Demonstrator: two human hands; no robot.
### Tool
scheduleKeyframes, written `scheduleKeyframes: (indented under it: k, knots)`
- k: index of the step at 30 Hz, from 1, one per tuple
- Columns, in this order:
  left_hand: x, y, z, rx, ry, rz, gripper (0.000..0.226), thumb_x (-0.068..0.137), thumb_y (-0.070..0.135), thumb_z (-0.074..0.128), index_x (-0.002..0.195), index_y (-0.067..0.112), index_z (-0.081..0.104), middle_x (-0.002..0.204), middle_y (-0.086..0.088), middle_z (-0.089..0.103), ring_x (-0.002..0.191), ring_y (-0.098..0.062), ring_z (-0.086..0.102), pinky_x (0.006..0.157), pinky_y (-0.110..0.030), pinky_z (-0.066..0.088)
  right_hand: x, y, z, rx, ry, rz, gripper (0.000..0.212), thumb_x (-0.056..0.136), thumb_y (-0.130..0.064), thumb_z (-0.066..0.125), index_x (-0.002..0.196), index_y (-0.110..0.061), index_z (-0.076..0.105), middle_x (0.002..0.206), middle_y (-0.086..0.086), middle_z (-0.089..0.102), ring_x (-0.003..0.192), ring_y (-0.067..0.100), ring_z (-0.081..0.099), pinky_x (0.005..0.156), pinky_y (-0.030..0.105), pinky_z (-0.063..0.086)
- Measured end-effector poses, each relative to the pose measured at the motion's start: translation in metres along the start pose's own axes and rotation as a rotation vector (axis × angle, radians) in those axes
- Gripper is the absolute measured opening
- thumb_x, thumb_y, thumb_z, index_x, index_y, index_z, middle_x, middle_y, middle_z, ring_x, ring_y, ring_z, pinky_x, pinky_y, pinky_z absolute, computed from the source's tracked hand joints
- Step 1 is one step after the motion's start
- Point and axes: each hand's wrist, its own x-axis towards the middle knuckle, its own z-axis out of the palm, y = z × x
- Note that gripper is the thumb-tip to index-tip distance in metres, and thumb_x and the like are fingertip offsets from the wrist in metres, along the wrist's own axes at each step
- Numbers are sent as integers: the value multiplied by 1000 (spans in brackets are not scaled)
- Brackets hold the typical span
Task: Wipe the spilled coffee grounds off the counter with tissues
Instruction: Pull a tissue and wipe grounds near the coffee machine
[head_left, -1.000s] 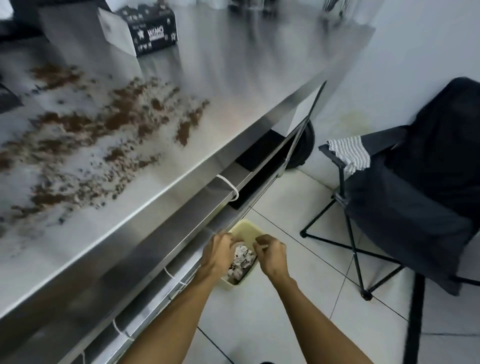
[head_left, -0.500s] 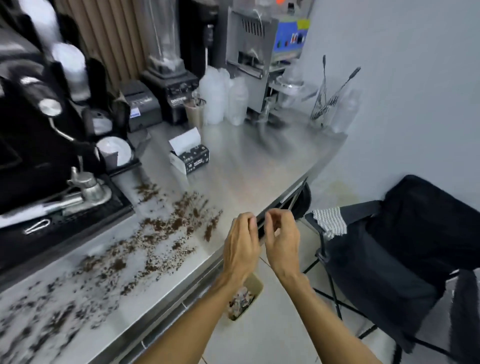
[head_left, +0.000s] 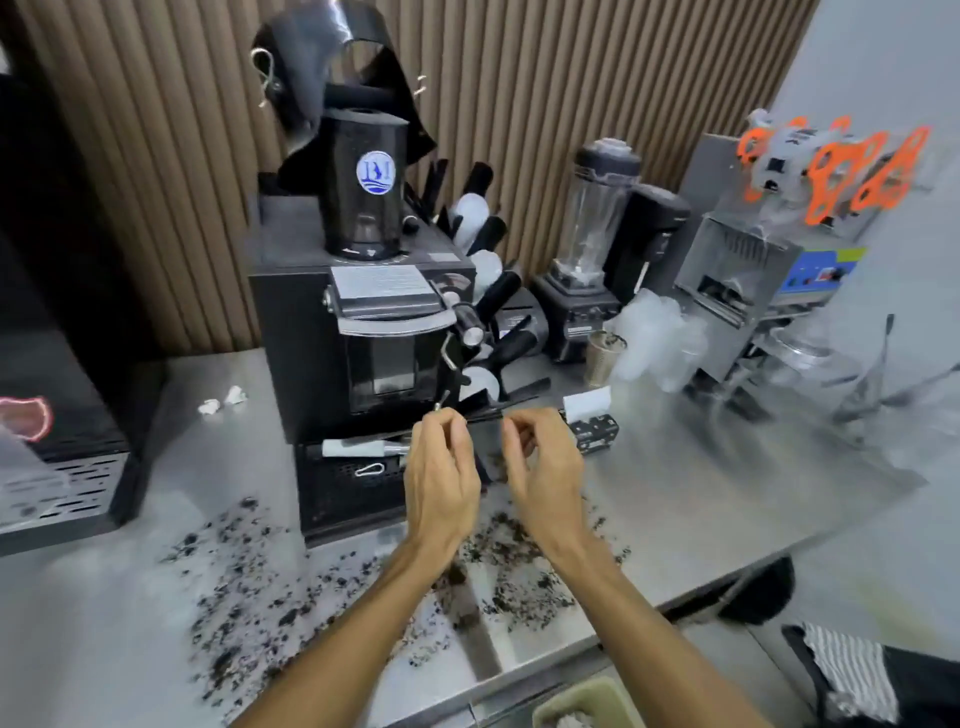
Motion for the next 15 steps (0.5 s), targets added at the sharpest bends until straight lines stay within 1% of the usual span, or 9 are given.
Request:
scheduleKeyframes:
  k: [2, 4, 6, 8, 9, 10, 12, 15]
  knots:
    - [16, -26, -39, 46, 61, -17, 15, 102, 33, 34, 102, 25, 47, 92, 8, 52, 83, -10, 51, 73, -27, 42, 3, -24, 45, 82, -41, -16, 8, 97, -12, 56, 100, -6, 61, 91, -1, 57, 76, 14, 55, 67, 27, 48]
    - [28, -56, -79, 113, 112, -25, 14, 101, 34, 34, 100, 28, 46, 90, 13, 50, 83, -9, 50, 73, -27, 43, 2, -48, 92, 141, -109, -24, 12, 98, -16, 55, 103, -7, 61, 94, -2, 58, 81, 14, 56, 70, 28, 50]
    - [39, -91, -119, 172, 145, -71, 11, 101, 36, 34, 99, 33, 44, 91, 20, 49, 85, -11, 50, 74, -28, 44, -3, -70, 142, 182, -180, -50, 13, 98, -16, 55, 106, -7, 61, 98, -1, 58, 86, 12, 57, 75, 27, 50]
    - [53, -130, -154, 235, 187, -155, 7, 101, 35, 38, 102, 34, 44, 92, 20, 49, 86, -12, 50, 77, -32, 45, -8, -88, 193, 211, -270, -61, 16, 98, -15, 55, 112, -8, 60, 105, -1, 57, 93, 12, 57, 82, 27, 50]
    - [62, -151, -169, 261, 203, -202, 6, 100, 32, 42, 105, 31, 46, 93, 19, 49, 88, -13, 49, 79, -35, 45, -10, -94, 218, 208, -335, -55, 21, 98, -16, 55, 118, -9, 57, 112, -1, 55, 100, 13, 57, 87, 28, 49]
    - [71, -171, -183, 287, 212, -243, 11, 99, 28, 46, 109, 27, 47, 96, 15, 50, 92, -14, 49, 82, -37, 45, -12, -99, 244, 195, -413, -43, 28, 98, -17, 54, 125, -12, 52, 120, -1, 52, 107, 14, 54, 92, 30, 48]
    - [92, -209, -207, 378, 180, -304, 29, 93, 20, 52, 121, 19, 47, 108, 3, 50, 100, -19, 48, 87, -39, 44, -10, -106, 291, 144, -563, -11, 46, 96, -17, 54, 139, -19, 38, 134, -2, 40, 118, 16, 47, 100, 31, 43]
    - [128, -255, -228, 551, 22, -431, 60, 82, 10, 61, 138, 12, 39, 129, -10, 44, 112, -29, 45, 94, -40, 41, 5, -108, 350, 17, -717, 15, 66, 91, -16, 58, 148, -23, 24, 147, 0, 26, 126, 20, 38, 102, 33, 41]
